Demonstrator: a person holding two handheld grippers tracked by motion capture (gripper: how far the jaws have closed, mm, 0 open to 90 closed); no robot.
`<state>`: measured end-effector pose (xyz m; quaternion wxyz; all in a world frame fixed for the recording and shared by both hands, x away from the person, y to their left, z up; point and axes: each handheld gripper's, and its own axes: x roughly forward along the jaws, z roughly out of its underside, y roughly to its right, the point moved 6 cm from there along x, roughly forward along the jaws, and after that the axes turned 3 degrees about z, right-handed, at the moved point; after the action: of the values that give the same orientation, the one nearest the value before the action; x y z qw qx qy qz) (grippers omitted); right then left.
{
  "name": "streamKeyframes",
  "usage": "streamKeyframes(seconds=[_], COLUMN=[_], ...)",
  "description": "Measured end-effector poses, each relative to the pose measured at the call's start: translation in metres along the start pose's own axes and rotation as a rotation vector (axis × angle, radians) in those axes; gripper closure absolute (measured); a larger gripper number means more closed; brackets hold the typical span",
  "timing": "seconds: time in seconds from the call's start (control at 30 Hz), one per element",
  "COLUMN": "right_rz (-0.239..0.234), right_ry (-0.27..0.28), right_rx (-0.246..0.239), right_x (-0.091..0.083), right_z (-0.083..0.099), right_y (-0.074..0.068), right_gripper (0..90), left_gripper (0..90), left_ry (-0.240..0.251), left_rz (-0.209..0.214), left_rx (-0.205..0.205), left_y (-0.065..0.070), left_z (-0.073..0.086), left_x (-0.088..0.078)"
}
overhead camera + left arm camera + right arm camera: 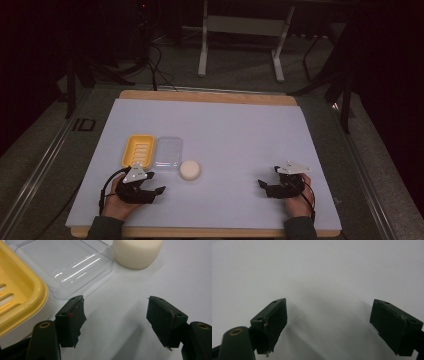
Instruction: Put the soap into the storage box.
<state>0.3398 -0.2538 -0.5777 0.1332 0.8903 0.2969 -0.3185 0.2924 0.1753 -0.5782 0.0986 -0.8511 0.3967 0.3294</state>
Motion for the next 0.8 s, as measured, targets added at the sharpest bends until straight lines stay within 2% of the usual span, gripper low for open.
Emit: streamKeyframes(seconds=[0.1,0.27,0.57,0.8], right_rz=[-0.031,-0.040,-0.038,-0.030], right_ry=[0.002,0.000,0.018,0.021], right_rx=[-0.015,-0.028,-0.030,-0.031], right_x=[0.000,0.000,-0.001,-0.001], right_z=[0.000,0.000,0.000,0.000], right_y=[-0.002,-0.003,-0.003,-0.003], right_gripper=[14.2,14.2,14.2,14.2], left_gripper=[31.1,31.1,30.8,30.3], left_ry=[-0.002,0.008,-0.014,-0.027], left_rz=[-0.001,-0.012,-0.002,0.019], left_rx=[0.004,0.001,0.025,0.072], left_y=[0.001,-0.001,0.002,0.006], left_z=[0.000,0.000,-0.003,-0.014], left_x=[0.000,-0.002,0.001,-0.001])
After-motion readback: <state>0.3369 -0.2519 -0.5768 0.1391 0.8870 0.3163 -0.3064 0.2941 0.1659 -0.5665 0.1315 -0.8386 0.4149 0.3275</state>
